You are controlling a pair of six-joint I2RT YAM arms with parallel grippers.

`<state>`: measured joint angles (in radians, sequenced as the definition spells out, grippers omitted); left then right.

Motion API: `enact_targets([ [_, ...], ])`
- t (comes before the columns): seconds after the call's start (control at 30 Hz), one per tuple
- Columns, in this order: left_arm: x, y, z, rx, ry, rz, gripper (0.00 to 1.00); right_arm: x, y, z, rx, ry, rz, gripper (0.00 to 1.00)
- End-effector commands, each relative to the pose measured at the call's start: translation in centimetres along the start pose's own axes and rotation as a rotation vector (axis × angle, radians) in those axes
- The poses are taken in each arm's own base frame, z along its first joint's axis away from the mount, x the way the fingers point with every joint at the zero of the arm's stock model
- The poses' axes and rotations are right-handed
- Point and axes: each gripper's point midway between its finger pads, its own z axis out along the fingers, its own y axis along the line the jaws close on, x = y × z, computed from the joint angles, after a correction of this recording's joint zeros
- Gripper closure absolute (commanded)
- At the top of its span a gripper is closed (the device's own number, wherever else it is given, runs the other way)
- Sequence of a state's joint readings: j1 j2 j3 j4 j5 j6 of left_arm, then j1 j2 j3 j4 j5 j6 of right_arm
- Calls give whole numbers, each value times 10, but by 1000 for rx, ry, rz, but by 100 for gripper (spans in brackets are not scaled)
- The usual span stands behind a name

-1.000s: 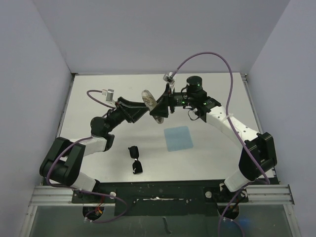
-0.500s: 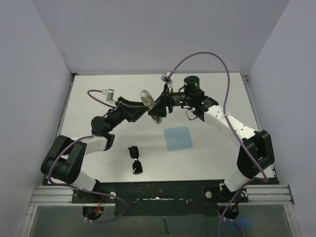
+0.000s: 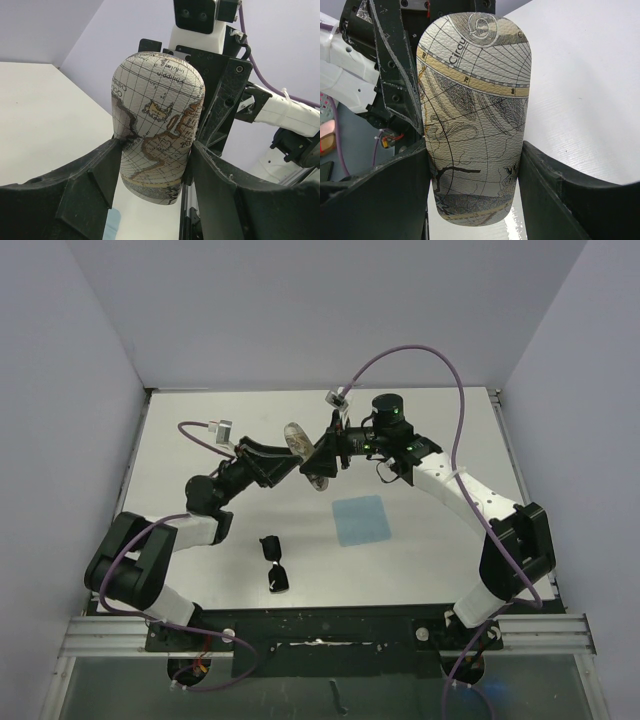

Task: Organize the sunglasses
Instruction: Open the sunglasses case.

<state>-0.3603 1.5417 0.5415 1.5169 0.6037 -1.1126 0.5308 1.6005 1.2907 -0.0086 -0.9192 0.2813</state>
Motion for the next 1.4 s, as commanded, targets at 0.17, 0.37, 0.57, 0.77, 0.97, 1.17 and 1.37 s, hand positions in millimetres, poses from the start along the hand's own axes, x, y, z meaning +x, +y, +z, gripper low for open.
enact_targets([
  [0.17,-25,-48,5,179,-37,142,44,-34,41,-4,-107,-74,-120,99],
  [0.37,-29,-46,3,159,-36,174,44,-33,40,-4,-100,-73,-114,99],
  [0.57,-32,-45,3,143,-37,205,42,-33,39,-5,-95,-72,-115,99],
  [0.77,-35,-43,3,129,-40,224,42,-34,41,-6,-92,-70,-122,99],
  [0.97,-36,-41,5,130,-36,229,41,-37,43,-6,-96,-71,-123,99],
  [1.17,-32,-46,5,179,-17,216,40,-39,47,-6,-117,-70,-127,99],
  [1.37,-28,-51,3,220,4,204,40,-42,56,-11,-155,-81,-143,99],
])
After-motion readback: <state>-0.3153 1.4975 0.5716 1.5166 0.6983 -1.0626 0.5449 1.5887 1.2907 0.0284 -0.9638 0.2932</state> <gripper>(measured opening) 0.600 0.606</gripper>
